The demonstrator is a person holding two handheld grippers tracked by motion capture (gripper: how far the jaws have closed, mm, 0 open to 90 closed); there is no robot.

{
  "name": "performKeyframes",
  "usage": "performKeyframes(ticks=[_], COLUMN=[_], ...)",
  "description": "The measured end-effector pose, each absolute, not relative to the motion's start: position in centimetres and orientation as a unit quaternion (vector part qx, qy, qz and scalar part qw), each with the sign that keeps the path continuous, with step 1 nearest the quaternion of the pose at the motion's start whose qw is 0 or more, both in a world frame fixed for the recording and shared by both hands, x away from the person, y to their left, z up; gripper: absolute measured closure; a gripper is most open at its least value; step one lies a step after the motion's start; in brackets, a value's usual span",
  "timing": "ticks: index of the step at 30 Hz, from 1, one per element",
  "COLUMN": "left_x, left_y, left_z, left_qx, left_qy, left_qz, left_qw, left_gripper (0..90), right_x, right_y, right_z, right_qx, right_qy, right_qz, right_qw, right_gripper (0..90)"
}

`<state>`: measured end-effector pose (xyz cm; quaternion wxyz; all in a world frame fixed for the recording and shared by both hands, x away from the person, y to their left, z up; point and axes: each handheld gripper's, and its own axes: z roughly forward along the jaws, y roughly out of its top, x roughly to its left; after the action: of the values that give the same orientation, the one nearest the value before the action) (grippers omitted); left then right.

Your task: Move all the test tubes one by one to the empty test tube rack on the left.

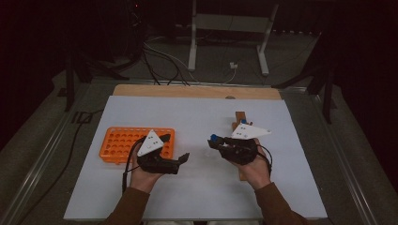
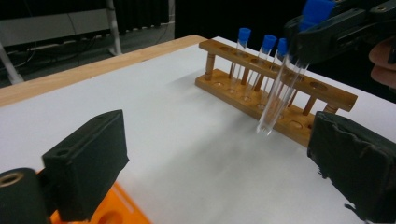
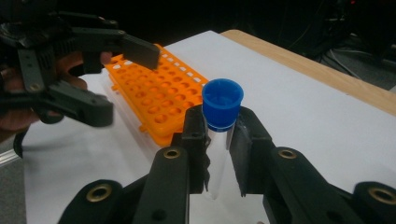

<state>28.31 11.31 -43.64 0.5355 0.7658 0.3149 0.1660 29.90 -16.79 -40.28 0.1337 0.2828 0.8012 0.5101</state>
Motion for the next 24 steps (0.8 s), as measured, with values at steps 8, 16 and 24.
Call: performKeyframes(ticks=[8,16,24], left_x=[28.3,28.3,28.3], left_y=[9.3,8.2,8.0], left_z=[-43.6,-43.8,-44.0], left_qx=[0.784,0.791,0.797], left_qy=[0.282,0.264,0.255], left_qz=[0.149,0.147,0.150], left_qw=[0.533,0.533,0.527], left_gripper=[24.7,53.3,70.3], right_x=[30.1,30.0,29.8], right_y=[-15.1,-14.0,-13.4], right_z=[-40.7,-40.8,-40.8], right_qx=[0.280,0.270,0.265], right_qy=[0.803,0.804,0.805], right_qz=[0.513,0.518,0.520], right_qw=[0.117,0.108,0.104], right_gripper=[76.5,76.6,76.5])
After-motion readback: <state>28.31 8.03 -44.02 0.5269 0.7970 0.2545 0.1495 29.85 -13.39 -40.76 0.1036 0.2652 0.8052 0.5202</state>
